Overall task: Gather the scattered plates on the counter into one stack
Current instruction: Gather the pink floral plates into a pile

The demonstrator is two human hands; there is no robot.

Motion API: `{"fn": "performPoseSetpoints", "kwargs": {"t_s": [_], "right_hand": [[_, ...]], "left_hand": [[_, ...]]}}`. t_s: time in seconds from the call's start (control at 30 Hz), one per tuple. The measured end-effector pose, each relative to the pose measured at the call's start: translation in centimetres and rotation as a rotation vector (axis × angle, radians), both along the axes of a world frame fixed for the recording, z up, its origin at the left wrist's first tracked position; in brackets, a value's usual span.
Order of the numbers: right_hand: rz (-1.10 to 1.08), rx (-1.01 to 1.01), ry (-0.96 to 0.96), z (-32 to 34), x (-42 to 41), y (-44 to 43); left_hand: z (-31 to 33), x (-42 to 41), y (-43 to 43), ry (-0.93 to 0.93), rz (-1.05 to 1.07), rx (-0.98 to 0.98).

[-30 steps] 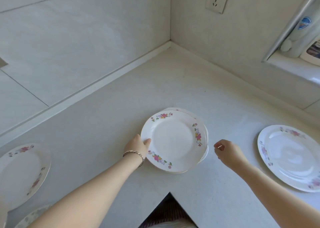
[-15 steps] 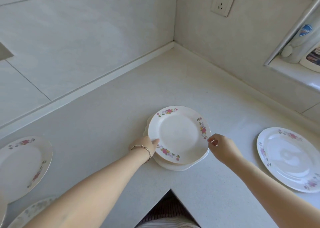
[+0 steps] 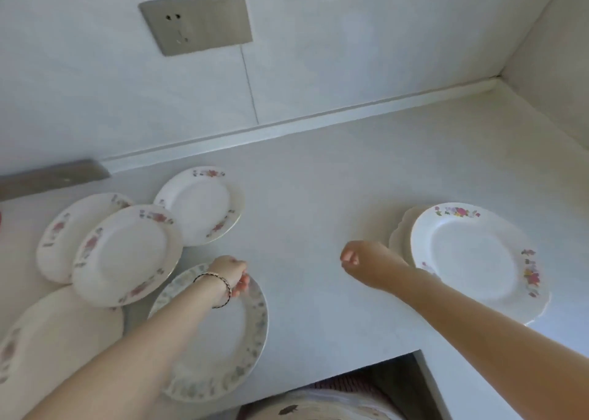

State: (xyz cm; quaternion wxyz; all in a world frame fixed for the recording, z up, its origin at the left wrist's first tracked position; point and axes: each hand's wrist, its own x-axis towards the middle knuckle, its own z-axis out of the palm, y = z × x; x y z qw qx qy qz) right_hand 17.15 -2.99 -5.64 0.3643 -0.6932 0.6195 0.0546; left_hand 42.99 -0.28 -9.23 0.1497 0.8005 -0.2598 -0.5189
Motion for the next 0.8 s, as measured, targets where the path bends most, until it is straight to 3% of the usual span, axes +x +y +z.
{"fn": "performPoseSetpoints", "kwargs": {"t_s": [0.17, 0.27, 0.43, 0.5, 0.63, 0.8], "right_hand": [[0.189, 0.007, 0.025, -0.4, 9.5, -1.0], [0.233, 0.023, 0.044, -1.2, 13.4, -1.3], [0.223, 0.051, 0.059, -2.2, 16.5, -1.5], [0.204, 0.063, 0.076, -2.7, 16.7, -1.6], [0.172, 0.076, 0.119, -3.2, 15.8, -1.7], [0.123, 0.084, 0.137, -3.5, 12.9, -1.5]], "left_hand": [[-1.3, 11.5, 4.9, -0.08, 0.41, -0.002], [-6.2, 18.8, 7.2, -0.118, 0.705, -0.021], [-3.5, 20.8, 7.4, 0.153, 1.191, -0.241], [-3.1, 20.8, 7.1, 0.262, 1.235, -0.254], [-3.5, 21.2, 7.4, 0.341, 1.127, -0.251], [-3.0, 20.9, 7.5, 0.352, 1.121, -0.287]]}}
